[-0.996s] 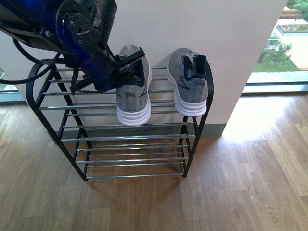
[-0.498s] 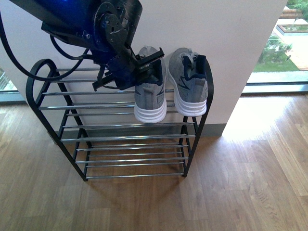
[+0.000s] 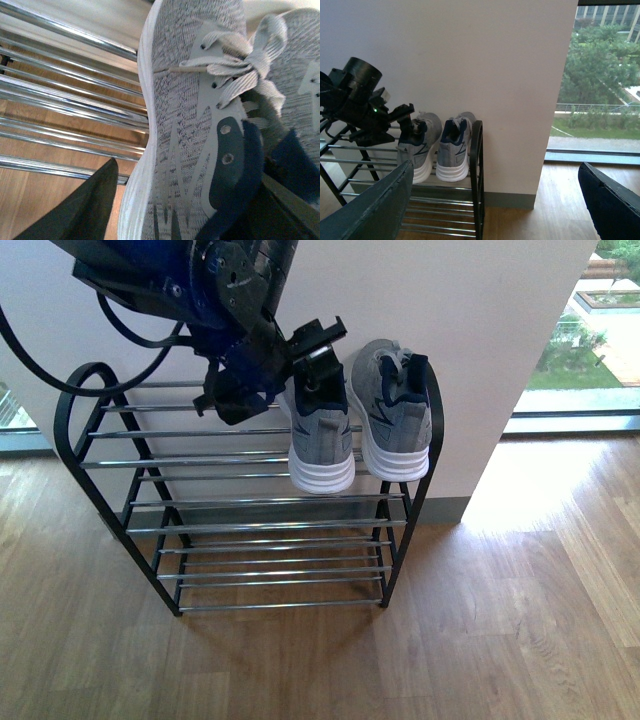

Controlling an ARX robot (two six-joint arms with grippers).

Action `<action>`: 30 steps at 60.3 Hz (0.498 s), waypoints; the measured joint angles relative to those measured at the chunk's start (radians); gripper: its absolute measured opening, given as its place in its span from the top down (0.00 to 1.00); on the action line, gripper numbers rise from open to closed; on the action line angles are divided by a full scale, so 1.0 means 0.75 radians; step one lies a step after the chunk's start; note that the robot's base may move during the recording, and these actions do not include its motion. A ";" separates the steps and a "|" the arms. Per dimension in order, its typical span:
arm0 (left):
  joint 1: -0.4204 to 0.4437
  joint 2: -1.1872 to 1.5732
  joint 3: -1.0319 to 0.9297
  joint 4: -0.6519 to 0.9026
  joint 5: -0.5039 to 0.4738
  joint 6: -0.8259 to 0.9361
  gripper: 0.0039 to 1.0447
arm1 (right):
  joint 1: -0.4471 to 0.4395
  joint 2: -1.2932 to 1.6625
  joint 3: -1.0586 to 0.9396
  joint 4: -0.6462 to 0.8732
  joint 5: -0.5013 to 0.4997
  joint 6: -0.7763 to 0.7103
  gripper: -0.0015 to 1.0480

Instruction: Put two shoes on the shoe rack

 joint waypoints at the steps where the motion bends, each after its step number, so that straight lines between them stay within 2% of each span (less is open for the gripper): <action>1: 0.003 -0.018 -0.017 0.008 -0.006 -0.001 0.26 | 0.000 0.000 0.000 0.000 0.000 0.000 0.09; 9: 0.022 -0.130 -0.131 0.055 -0.046 0.002 0.07 | 0.000 0.000 0.000 0.000 0.000 0.000 0.09; 19: 0.059 -0.327 -0.357 0.184 -0.094 0.028 0.09 | 0.000 0.000 0.000 0.000 0.000 0.000 0.09; 30: 0.141 -0.750 -0.826 0.390 -0.205 0.160 0.09 | 0.000 0.000 0.000 0.000 0.000 -0.001 0.09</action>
